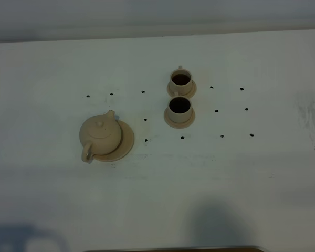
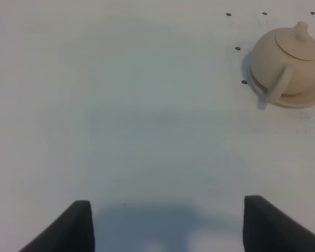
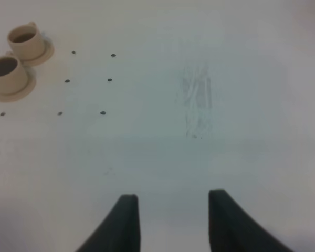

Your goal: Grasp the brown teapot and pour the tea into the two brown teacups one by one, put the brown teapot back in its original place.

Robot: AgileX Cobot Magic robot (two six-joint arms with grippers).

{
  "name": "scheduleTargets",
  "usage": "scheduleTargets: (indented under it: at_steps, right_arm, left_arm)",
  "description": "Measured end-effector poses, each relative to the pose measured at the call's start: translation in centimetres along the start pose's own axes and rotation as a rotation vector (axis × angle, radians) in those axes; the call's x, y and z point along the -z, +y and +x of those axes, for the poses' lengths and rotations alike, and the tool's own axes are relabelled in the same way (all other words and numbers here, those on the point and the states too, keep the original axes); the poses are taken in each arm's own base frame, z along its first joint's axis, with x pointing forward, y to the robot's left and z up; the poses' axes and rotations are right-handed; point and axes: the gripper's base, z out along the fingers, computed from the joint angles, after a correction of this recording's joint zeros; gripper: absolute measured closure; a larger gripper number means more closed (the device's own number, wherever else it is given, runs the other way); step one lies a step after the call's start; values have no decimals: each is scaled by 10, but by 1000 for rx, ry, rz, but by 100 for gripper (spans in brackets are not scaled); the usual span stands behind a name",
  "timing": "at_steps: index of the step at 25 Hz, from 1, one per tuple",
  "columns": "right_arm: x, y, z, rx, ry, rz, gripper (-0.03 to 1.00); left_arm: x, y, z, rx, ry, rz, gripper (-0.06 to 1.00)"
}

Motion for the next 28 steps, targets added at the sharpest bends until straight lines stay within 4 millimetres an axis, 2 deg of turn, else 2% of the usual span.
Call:
scheduleTargets:
  at_steps: [28]
  right_arm:
    - [0,0,0,0,0,0,66]
  left_arm:
    - [0,0,0,0,0,0,29]
